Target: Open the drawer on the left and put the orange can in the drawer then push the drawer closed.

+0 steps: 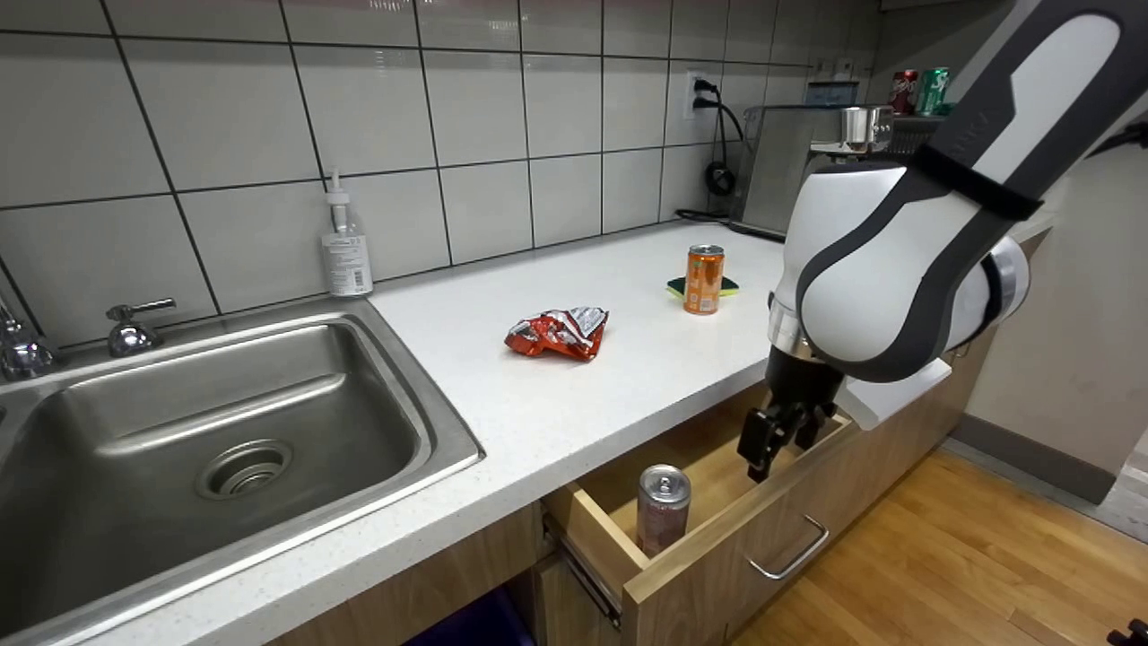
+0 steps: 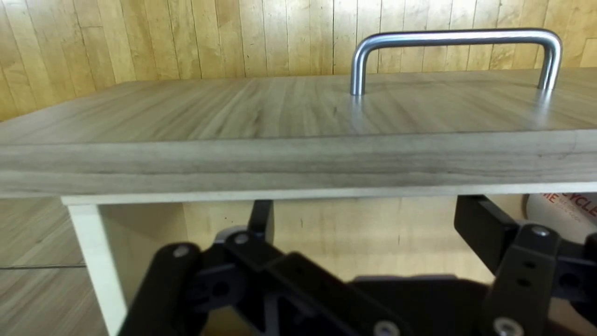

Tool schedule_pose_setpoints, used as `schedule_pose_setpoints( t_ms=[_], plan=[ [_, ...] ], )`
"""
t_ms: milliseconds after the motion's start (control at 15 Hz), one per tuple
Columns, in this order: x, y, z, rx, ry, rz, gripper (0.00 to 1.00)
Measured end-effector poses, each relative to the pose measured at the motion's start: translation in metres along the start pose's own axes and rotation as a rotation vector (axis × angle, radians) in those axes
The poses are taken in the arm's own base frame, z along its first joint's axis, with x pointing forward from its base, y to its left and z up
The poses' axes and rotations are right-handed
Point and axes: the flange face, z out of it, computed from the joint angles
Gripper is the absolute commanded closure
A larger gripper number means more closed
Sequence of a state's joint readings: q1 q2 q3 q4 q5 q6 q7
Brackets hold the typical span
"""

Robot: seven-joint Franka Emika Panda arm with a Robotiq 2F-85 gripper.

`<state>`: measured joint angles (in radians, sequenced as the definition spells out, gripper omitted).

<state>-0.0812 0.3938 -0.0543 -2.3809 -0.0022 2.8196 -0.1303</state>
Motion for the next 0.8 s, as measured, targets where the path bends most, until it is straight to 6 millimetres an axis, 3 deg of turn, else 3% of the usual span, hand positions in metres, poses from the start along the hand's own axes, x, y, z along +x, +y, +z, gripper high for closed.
schedule_pose_setpoints(
  t_ms=[800],
  plan=[
    [-0.043,-0.006,0.003,0.021,-0.055,0.029,0.0]
  ],
)
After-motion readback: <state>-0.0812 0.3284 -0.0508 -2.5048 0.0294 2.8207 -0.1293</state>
